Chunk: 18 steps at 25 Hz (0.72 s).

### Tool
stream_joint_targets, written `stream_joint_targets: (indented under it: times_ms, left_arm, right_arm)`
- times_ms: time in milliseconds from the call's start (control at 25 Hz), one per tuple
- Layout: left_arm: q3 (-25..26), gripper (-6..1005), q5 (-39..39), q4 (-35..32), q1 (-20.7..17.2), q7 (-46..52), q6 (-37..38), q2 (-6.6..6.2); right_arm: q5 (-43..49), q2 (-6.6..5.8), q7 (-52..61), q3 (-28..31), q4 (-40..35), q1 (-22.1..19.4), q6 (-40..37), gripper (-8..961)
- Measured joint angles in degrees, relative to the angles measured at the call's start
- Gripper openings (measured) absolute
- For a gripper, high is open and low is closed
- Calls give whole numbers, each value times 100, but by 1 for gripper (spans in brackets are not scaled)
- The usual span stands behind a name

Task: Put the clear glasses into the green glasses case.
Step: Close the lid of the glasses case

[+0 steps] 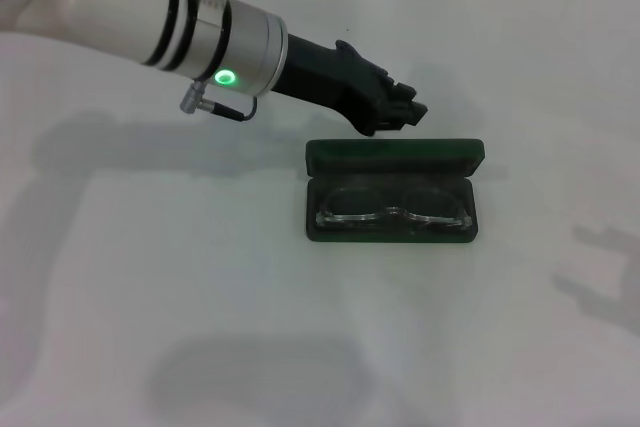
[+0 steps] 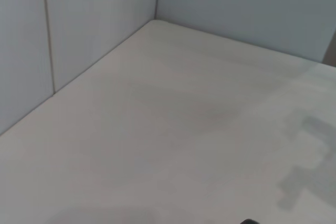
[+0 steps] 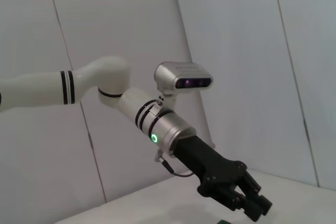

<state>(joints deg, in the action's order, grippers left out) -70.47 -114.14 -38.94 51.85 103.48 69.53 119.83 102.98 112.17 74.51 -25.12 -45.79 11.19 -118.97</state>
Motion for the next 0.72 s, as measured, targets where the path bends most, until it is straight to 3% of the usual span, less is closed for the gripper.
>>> stream_joint_targets:
  times_ms: [720]
  left_arm:
    - [-500,235,336,298,21,-128,-452,34]
  right_arm:
    - [89,41,-85,-75,160,87,256,685]
